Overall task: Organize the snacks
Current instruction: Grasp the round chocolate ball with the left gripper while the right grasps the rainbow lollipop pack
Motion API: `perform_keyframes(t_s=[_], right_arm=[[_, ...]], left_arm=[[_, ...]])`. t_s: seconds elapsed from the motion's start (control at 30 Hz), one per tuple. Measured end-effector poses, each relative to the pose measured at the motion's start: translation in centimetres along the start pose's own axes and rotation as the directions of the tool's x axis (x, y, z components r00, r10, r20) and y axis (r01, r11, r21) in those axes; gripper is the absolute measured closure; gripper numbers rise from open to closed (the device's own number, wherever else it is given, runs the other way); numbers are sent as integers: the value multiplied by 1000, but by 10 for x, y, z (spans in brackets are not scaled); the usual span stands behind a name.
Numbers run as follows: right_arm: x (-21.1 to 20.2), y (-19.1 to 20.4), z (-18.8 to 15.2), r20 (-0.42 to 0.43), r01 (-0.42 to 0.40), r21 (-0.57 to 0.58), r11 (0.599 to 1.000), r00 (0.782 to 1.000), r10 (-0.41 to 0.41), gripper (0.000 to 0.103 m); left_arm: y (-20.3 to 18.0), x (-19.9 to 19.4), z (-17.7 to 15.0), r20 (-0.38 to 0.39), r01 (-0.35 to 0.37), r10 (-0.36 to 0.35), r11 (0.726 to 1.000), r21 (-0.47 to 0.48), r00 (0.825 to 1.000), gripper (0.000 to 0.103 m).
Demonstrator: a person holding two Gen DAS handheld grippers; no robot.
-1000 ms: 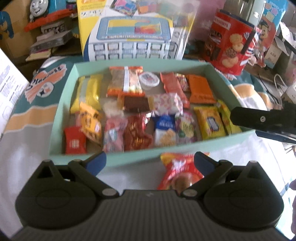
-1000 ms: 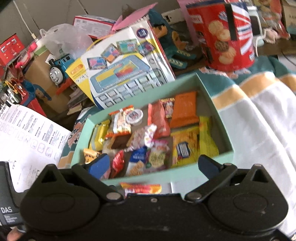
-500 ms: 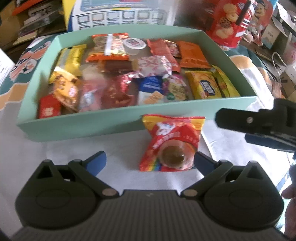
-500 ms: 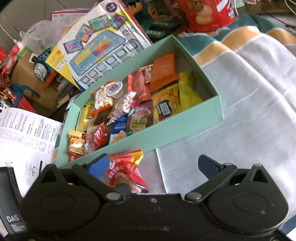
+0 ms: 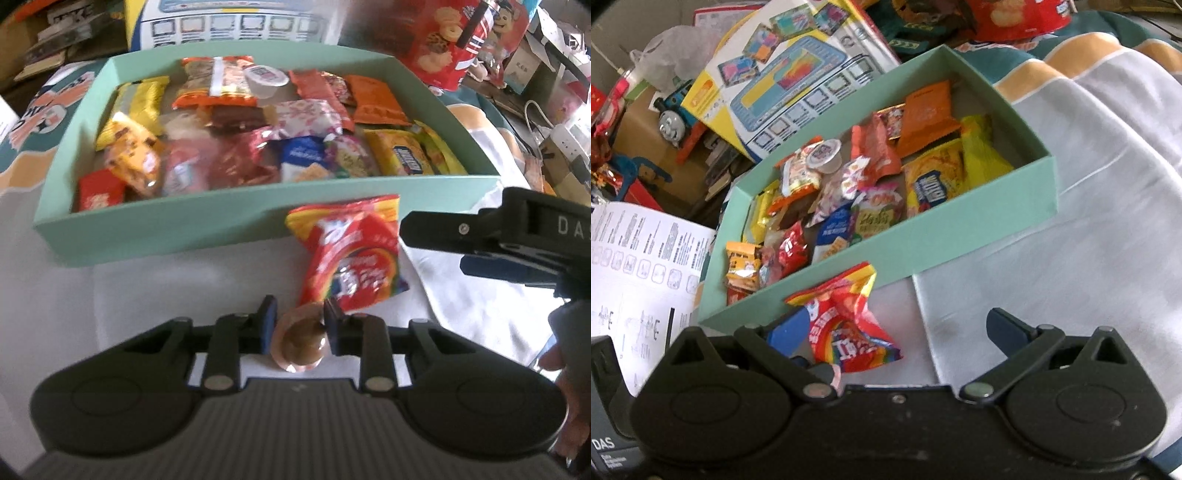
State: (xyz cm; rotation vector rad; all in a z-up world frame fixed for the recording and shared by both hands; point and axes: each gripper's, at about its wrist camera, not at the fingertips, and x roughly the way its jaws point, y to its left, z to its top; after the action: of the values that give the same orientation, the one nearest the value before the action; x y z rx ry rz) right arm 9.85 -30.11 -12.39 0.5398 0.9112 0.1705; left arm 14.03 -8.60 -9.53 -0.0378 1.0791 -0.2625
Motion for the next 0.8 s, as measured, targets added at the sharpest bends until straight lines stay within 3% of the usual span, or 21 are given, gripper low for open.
perform_keyframes(t_s=[0.13, 0.27, 0.33, 0.37, 0.4, 0.47, 0.57, 0.67, 0.73, 0.8], right_arm=[[9, 21, -4, -4, -5, -79, 997, 1000, 5, 3], [31, 43, -6, -28, -2, -158, 987, 1000, -3, 9], [38, 51, -10, -17, 20, -193, 981, 1000, -23, 11], [39, 57, -13, 0, 41, -230, 972, 999, -42, 26], [39, 62, -15, 11, 65, -269, 961, 998, -64, 52], [38, 66, -17, 18, 70, -296, 953, 998, -68, 58], [32, 61, -18, 34, 90, -283, 955, 996, -83, 59], [24, 45, -18, 34, 88, -238, 967, 996, -82, 59], [19, 33, -19, 40, 91, -212, 973, 996, -84, 59], [13, 23, -20, 45, 93, -186, 978, 995, -86, 59]], left_arm=[[15, -8, -9, 18, -16, 16, 1000, -20, 1000, 72], [28, -17, -17, 28, -36, 37, 998, -56, 999, 40], [32, -21, -22, 29, -44, 46, 997, -58, 999, 36], [34, -22, -25, 25, -44, 45, 997, -58, 999, 34], [35, -23, -28, 23, -43, 45, 997, -60, 999, 32], [35, -24, -32, 20, -45, 46, 997, -58, 999, 30], [28, -22, -34, 26, -54, 55, 998, -32, 998, 25], [15, -18, -35, 30, -45, 45, 999, 22, 999, 26], [3, -16, -38, 40, -52, 48, 995, 89, 998, 34], [-11, -15, -43, 63, -91, 81, 982, 165, 995, 59]])
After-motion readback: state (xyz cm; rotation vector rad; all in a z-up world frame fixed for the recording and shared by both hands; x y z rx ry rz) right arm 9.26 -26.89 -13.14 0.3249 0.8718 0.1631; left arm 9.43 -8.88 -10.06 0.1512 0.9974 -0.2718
